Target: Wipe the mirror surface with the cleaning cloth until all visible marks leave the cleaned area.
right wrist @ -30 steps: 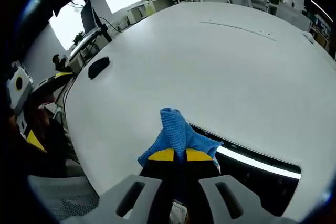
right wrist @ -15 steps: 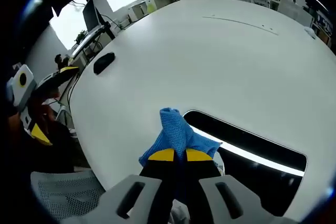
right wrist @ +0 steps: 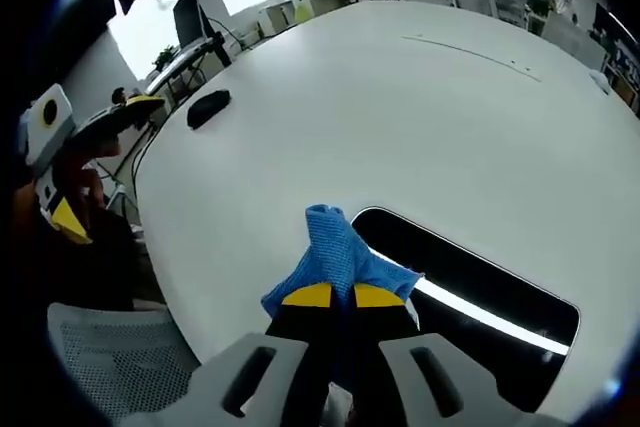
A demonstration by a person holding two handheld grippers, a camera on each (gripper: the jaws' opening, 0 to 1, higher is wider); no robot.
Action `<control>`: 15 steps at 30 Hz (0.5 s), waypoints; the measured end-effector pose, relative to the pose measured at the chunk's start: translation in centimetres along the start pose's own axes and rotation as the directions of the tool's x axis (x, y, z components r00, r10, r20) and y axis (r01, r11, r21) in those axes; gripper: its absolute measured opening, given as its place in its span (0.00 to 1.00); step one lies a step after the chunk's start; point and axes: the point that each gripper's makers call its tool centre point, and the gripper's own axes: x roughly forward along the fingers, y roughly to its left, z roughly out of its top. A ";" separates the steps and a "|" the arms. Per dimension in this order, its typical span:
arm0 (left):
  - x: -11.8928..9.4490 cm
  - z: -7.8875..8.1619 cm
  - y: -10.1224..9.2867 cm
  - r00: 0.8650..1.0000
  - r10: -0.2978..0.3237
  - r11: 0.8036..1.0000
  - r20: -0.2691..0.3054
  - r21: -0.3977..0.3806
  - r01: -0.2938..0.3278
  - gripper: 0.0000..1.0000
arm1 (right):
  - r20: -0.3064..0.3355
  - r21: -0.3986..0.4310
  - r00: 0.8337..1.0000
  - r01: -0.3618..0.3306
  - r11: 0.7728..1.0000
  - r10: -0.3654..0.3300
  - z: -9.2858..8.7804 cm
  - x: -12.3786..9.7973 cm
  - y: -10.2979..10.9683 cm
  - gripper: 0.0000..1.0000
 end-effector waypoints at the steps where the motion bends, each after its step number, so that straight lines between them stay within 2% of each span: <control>1: -0.1 -0.1 0.0 1.000 0.000 1.000 0.000 0.000 0.000 0.99 | 0.000 0.008 1.000 -0.001 1.000 0.001 0.0 -0.1 -0.1 0.00; 12: -0.8 -0.3 -0.6 1.000 0.018 1.000 -0.003 -0.018 -0.018 0.99 | 0.019 0.008 1.000 0.022 1.000 -0.022 -1.2 -1.3 -2.1 0.00; 15: -0.7 -0.9 -0.6 1.000 0.020 1.000 -0.011 -0.023 -0.021 0.99 | 0.019 0.024 1.000 0.021 0.999 -0.021 -1.5 -1.7 -2.9 0.00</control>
